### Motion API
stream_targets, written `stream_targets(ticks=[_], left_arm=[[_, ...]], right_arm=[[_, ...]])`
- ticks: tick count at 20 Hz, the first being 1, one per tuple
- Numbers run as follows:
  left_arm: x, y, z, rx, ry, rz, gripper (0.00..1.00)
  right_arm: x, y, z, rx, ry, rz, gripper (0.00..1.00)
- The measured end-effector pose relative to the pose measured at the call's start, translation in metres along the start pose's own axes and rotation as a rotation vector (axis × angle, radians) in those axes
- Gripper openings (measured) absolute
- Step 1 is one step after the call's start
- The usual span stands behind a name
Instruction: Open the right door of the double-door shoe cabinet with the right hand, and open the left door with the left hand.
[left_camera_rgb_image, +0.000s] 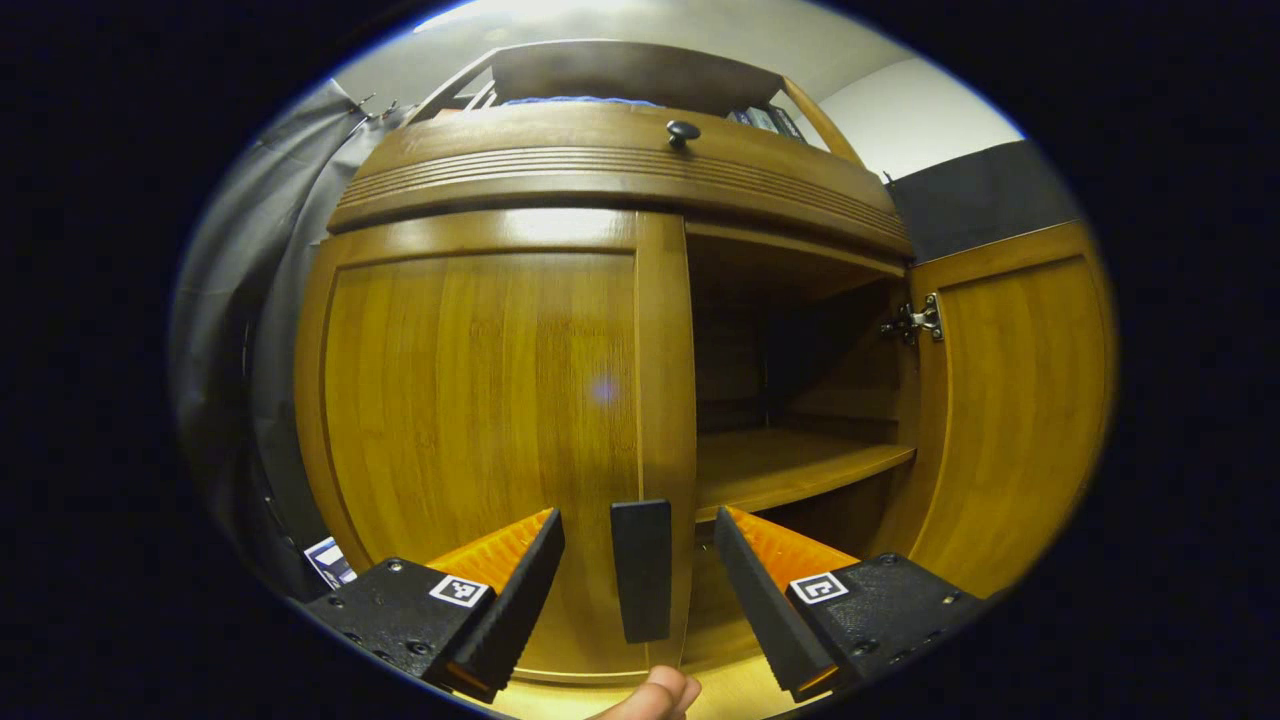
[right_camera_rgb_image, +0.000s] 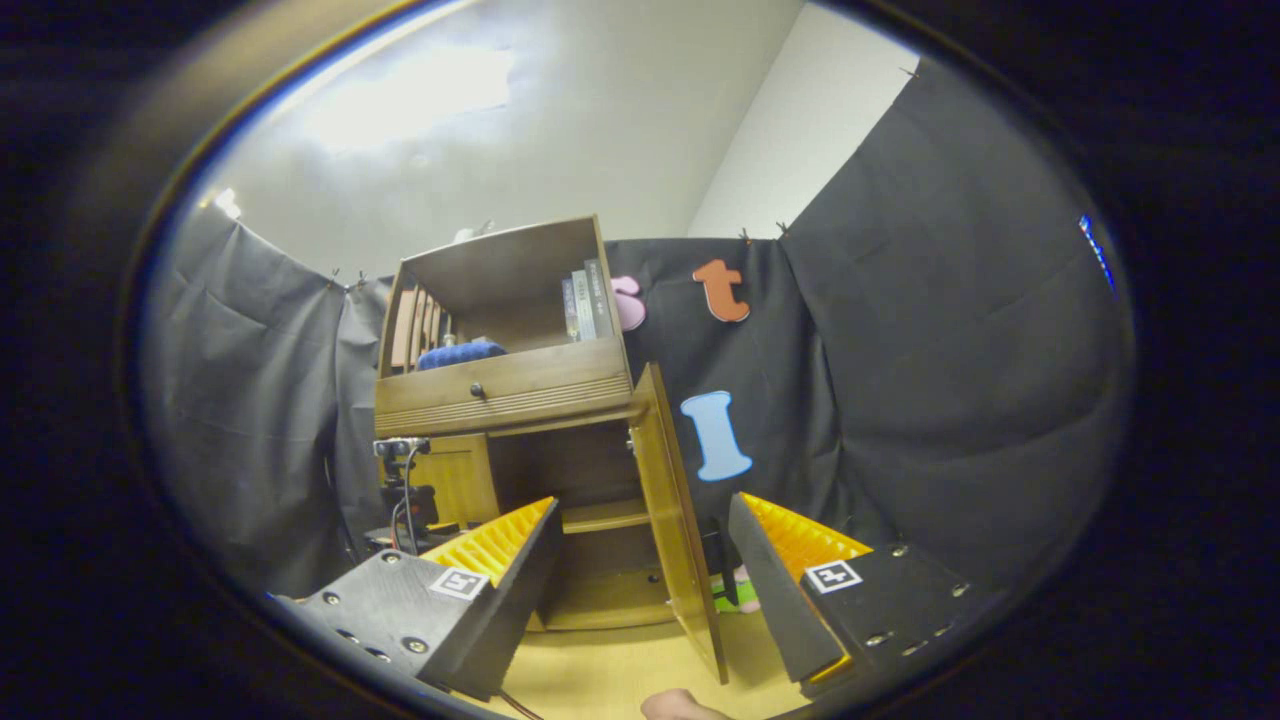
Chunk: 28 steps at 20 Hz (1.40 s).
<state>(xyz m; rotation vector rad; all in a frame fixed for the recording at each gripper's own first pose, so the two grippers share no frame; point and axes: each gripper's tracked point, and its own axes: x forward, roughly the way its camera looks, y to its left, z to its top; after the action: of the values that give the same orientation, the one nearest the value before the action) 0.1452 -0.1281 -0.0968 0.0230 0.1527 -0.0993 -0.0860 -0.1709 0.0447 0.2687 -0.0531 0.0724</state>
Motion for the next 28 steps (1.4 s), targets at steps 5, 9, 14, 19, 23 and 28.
stream_targets(ticks=[5, 9, 14, 19, 23, 28], left_arm=[[0.01, 0.013, -0.021, 0.028, 0.076, 0.021, 0.73], [0.02, 0.001, -0.017, 0.037, 0.047, -0.011, 0.46], [0.013, 0.002, -0.02, 0.05, 0.053, -0.014, 0.34], [-0.017, 0.0, -0.022, 0.049, 0.03, -0.064, 0.34], [-0.04, 0.0, -0.022, 0.045, 0.039, -0.086, 0.32], [-0.068, 0.004, -0.024, 0.033, 0.06, -0.106, 0.34]], right_arm=[[-0.004, 0.0, 0.015, 0.024, -0.013, -0.039, 0.99], [-0.007, 0.009, 0.028, -0.011, -0.027, -0.067, 0.94], [-0.012, 0.028, 0.02, -0.056, 0.002, -0.072, 0.99], [-0.015, 0.038, 0.016, -0.081, 0.026, -0.07, 0.99], [-0.012, 0.044, 0.01, -0.1, 0.031, -0.066, 0.99], [-0.006, 0.049, -0.003, -0.127, 0.058, -0.068, 0.99]])
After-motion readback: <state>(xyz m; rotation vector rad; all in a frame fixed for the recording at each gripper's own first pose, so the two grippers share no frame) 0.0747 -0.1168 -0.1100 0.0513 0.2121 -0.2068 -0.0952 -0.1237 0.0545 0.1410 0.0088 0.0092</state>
